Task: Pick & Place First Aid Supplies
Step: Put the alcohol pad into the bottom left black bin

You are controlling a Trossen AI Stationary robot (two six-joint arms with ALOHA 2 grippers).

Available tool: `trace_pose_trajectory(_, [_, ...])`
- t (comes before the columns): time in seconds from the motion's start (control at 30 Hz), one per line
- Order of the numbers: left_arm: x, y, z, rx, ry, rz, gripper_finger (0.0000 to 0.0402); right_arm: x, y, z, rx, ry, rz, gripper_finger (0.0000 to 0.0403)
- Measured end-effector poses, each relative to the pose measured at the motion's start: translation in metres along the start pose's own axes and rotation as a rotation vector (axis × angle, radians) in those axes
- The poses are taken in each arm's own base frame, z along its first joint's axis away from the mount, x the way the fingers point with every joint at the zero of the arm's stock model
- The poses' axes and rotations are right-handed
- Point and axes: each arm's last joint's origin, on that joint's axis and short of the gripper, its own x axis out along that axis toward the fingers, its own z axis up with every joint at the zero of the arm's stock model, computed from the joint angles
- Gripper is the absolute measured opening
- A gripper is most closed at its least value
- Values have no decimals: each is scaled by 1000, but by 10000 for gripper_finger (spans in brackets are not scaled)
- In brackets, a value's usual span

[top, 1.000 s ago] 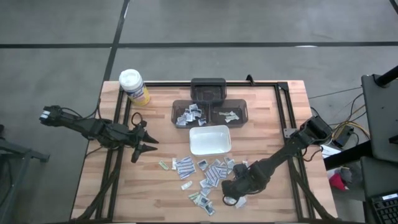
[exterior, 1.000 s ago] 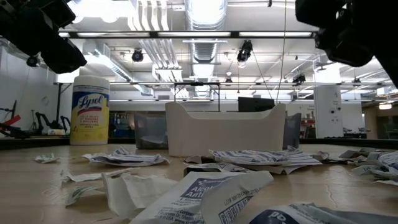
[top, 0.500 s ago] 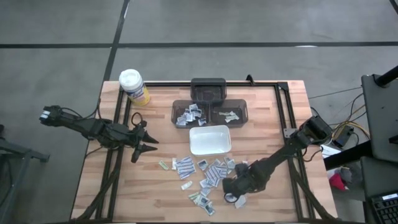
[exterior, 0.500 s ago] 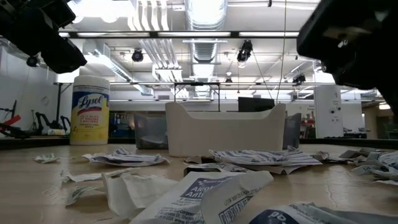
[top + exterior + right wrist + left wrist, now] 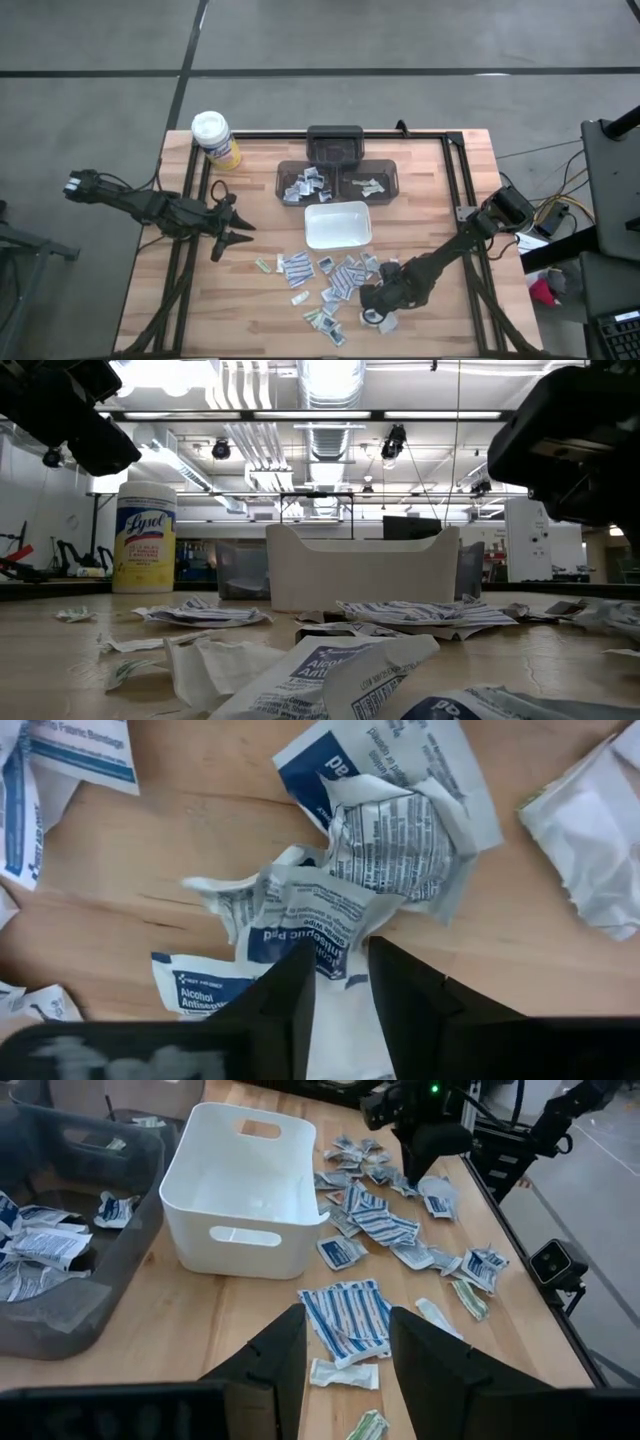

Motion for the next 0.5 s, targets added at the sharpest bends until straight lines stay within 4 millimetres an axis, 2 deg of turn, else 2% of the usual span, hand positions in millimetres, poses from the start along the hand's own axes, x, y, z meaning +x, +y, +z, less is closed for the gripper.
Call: trace_pose_trajectory(0.5, [0,0,0,0,-2,-1,138,2,-1,1,-1,5,8,35])
